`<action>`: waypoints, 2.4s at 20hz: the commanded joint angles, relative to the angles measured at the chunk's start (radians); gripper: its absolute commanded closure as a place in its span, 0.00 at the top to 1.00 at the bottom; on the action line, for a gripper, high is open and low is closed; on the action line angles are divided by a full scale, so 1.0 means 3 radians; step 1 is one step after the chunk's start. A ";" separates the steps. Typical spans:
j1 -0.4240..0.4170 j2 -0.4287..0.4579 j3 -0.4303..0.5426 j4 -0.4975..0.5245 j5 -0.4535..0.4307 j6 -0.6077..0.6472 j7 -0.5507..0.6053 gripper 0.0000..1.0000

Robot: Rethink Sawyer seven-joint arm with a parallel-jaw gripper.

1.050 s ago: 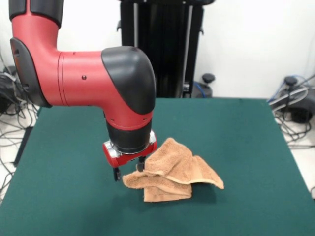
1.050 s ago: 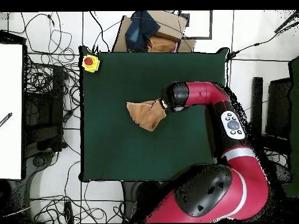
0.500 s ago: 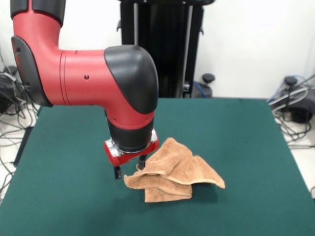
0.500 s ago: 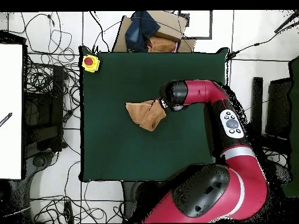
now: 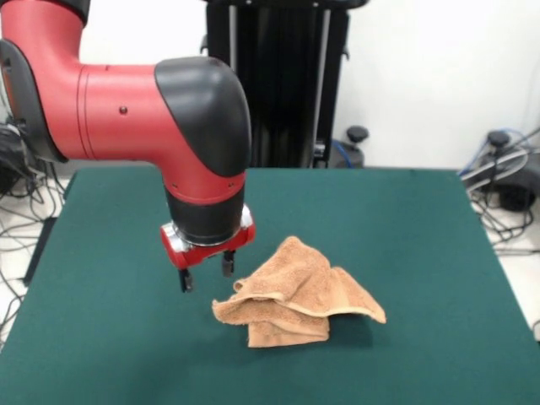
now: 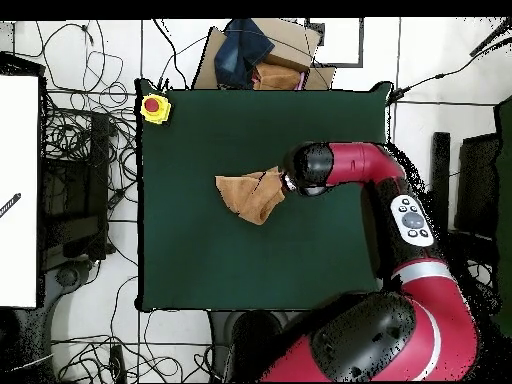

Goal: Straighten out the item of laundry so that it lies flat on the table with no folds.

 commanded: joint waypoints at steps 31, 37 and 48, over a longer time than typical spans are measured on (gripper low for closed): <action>-0.0254 0.0053 0.0254 0.0658 -0.0121 -0.0207 -0.1900 1.00; -0.0303 0.0037 0.0340 0.0727 -0.0188 -0.0298 -0.1973 1.00; -0.0339 0.0054 0.0432 0.0765 -0.0111 -0.0471 -0.1807 1.00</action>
